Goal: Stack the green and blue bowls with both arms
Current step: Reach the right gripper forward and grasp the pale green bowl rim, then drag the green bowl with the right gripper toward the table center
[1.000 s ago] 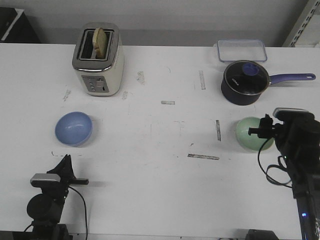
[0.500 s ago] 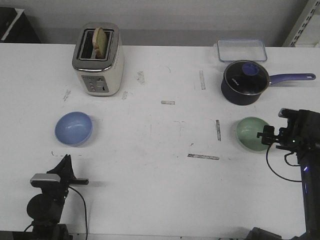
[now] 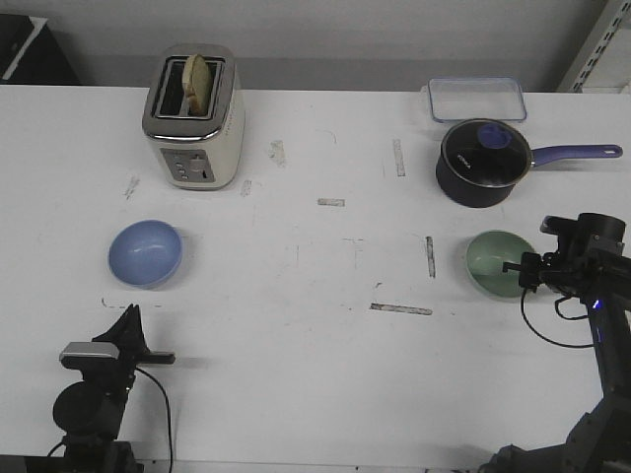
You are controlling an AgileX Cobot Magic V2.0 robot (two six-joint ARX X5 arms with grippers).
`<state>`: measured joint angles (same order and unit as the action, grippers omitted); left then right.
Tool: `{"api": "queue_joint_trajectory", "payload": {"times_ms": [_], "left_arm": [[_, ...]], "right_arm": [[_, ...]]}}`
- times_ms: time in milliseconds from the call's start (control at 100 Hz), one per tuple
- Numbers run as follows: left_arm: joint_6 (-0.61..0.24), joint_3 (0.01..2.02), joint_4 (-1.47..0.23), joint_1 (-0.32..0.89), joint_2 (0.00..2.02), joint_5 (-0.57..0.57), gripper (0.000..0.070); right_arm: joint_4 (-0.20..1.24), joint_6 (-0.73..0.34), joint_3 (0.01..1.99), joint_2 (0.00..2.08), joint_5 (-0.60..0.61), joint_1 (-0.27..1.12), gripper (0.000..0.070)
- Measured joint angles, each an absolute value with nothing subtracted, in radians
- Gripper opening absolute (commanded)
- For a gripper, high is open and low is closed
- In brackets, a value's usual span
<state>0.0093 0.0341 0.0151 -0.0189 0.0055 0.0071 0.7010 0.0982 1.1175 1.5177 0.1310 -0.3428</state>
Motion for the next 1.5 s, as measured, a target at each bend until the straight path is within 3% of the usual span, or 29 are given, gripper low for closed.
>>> {"api": "queue_joint_trajectory", "payload": {"times_ms": [40,400,640,820,1230,1500], "left_arm": [[0.009,0.034,0.015,-0.019,0.006,0.007,0.0002],[0.009,0.034,0.015,-0.019,0.006,0.007,0.0002],[0.009,0.034,0.015,-0.019,0.006,0.007,0.0002],[0.009,0.034,0.015,-0.019,0.006,0.007,0.0002],[0.009,0.034,0.015,-0.019,0.006,0.007,0.0002],[0.009,0.034,0.015,-0.019,0.006,0.007,0.0002]], "right_arm": [[0.696,0.098,1.118,1.518,0.131,-0.343,0.0003],[0.693,0.099,1.119,1.51,0.145,-0.342,0.0002],[0.697,0.058,1.184,1.398,0.284,-0.292,0.0002],[0.692,0.0,1.185,1.311,0.319,-0.117,0.0002],[0.669,-0.162,1.185,1.367,0.311,0.445,0.0002],[0.661,-0.21,1.185,1.48,0.213,0.629,0.0002]]}}
